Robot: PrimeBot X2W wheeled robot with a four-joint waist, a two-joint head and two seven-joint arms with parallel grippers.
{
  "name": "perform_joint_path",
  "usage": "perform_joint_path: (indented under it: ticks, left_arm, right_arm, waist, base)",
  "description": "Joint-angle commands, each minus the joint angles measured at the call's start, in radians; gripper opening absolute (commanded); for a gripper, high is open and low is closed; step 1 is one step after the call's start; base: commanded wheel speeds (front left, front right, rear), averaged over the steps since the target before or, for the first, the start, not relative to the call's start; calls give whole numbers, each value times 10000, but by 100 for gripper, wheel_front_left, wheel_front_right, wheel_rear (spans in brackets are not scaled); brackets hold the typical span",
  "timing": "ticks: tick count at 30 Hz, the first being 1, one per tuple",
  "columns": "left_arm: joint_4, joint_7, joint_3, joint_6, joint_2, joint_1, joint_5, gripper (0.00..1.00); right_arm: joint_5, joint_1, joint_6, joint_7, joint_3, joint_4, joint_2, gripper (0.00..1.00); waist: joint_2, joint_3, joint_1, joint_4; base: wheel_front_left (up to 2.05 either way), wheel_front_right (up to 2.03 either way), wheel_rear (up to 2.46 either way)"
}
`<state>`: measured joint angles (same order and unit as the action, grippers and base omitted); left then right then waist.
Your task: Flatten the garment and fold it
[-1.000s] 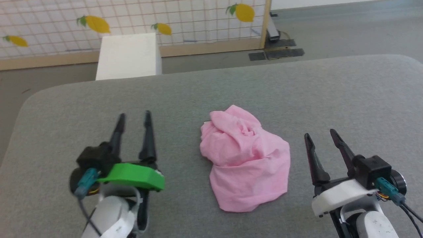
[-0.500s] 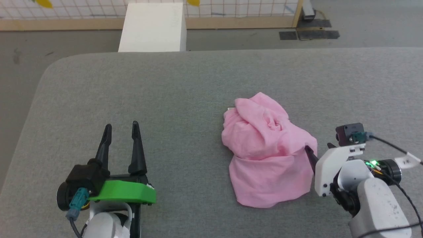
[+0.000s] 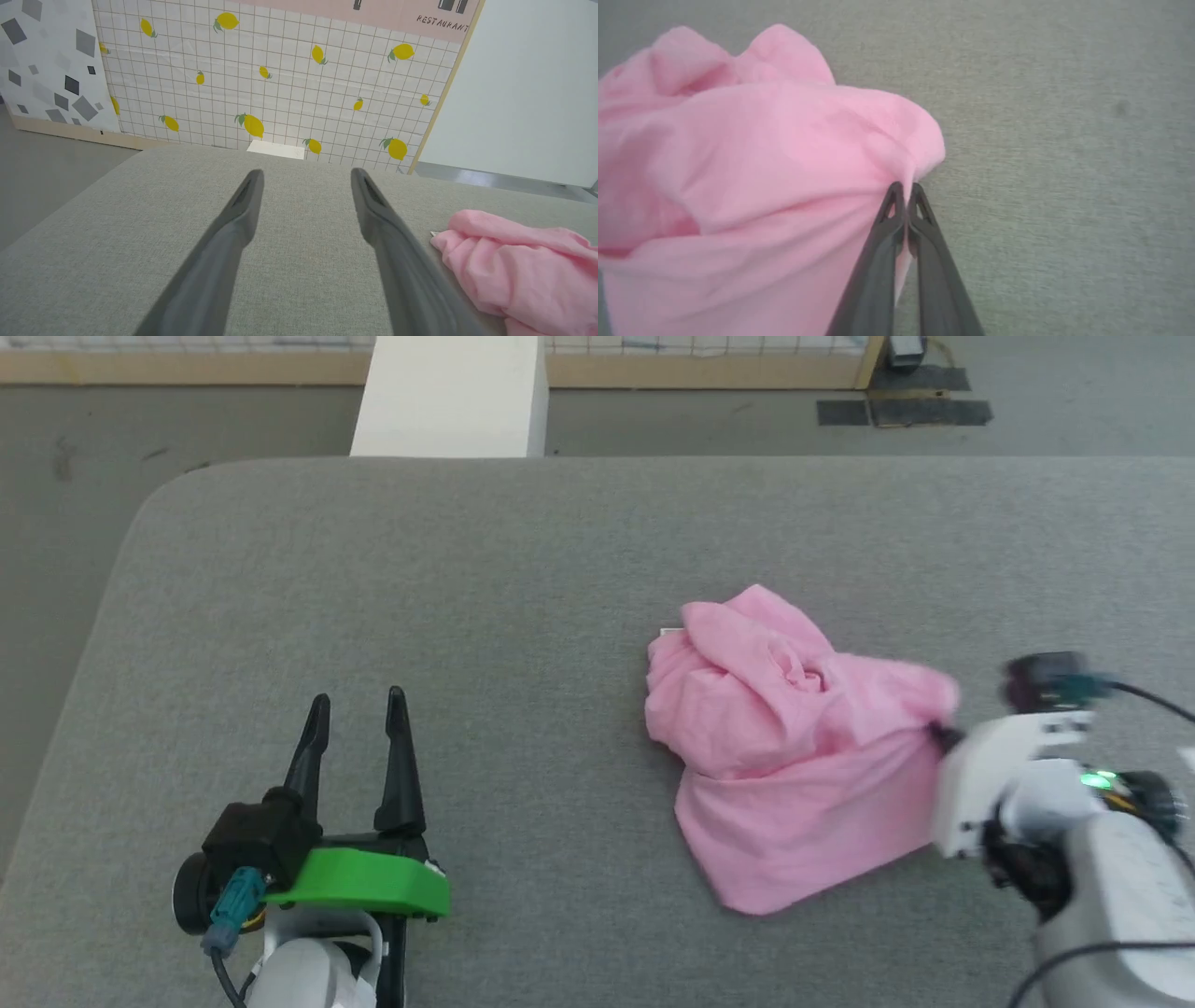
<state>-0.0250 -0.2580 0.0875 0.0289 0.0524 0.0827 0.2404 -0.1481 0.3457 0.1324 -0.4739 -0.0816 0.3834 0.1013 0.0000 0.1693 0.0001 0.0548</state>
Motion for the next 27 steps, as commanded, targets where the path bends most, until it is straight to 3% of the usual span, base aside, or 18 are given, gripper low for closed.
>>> perform_joint_path:
  ticks: [1,6,12,13,14,15,18,22,27]
  left_arm:
    - [-24,-37,-33,-1,-20,-68,97,100]
    - [-86,-37,-89,-85,-21,-127,49,100]
    - [-134,-37,-95,-165,-21,-159,-19,100]
    - [-141,-37,-59,-174,-21,-170,-27,100]
    - [-156,-37,-25,-184,-21,-172,-38,100]
    - [-172,-37,0,-196,-21,-173,-46,100]
    - [-246,-37,15,-243,-21,-163,-37,100]
    - [-313,-37,44,-280,-22,-166,-25,100]
    - [-360,-37,157,-302,-22,-125,-19,100]
  right_arm:
    - [24,-274,-17,281,-466,-237,-23,0]
    - [471,-1124,-17,738,-2682,-1217,-302,0]
    - [1064,-2046,-17,407,-5198,-1769,-500,0]
    - [995,-2125,-17,469,-5365,-1727,-503,39]
    - [902,-2177,-17,596,-5449,-1688,-505,96]
    - [815,-2247,-17,783,-5448,-1629,-506,100]
    - [592,-2385,-17,1901,-4986,-1805,-508,100]
    - [463,-2687,-17,3805,-3049,-2484,-509,100]
    - [628,-2802,-17,4283,-346,-3213,-496,100]
  waist:
    - [0,-223,-1,-271]
    - [0,-407,-1,-666]
    - [0,-477,-1,-1125]
    - [0,-483,-1,-1191]
    - [0,-487,-1,-1230]
    - [0,-502,-1,-1296]
    - [0,-542,-1,-1434]
    - [0,-608,-1,-1588]
    - [0,-641,-1,-1573]
  base:
    - [0,0,0]
    - [0,0,0]
    - [0,0,0]
    - [0,0,0]
    - [0,0,0]
    - [0,0,0]
    - [0,0,0]
    - [0,0,0]
    - [0,0,0]
